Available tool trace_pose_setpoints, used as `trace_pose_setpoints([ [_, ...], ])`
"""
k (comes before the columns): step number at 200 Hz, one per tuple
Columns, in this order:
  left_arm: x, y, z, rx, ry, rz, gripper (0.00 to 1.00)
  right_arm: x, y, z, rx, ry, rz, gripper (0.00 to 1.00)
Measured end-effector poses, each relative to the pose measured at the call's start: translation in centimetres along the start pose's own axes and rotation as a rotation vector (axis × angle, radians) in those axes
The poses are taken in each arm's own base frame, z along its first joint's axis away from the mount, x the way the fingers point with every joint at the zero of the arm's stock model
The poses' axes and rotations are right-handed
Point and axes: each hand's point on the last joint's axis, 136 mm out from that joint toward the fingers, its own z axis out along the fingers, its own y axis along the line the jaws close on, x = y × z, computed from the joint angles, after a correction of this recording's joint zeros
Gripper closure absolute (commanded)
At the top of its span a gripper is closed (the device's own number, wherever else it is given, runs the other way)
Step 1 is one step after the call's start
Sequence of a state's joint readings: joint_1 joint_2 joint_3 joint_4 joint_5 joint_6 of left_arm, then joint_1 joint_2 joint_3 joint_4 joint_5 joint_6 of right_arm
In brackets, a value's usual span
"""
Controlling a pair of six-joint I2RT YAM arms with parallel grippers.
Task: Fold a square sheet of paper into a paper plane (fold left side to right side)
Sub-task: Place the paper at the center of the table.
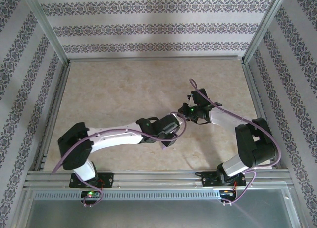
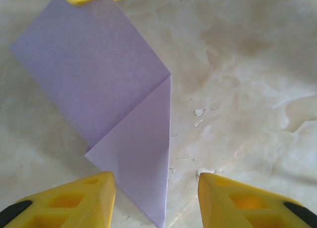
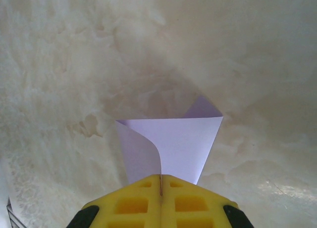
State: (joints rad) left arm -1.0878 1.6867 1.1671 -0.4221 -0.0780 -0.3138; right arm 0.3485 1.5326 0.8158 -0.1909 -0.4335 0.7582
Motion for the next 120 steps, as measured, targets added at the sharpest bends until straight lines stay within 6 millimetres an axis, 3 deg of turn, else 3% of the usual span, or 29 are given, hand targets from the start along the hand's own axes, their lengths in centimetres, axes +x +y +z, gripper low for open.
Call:
trace_pose_setpoints([
  [35,0.6,-0.2,2.0,-0.088,0.078,0.051,0.53,0.2,-0.3,0.2,0.011,0.010,0.014,1.00],
  [120,1.6,0.4,4.3,-0.189,0.174,0.093,0.54,0.1,-0.4,0.2,0.015,0.004,0.032,1.00],
])
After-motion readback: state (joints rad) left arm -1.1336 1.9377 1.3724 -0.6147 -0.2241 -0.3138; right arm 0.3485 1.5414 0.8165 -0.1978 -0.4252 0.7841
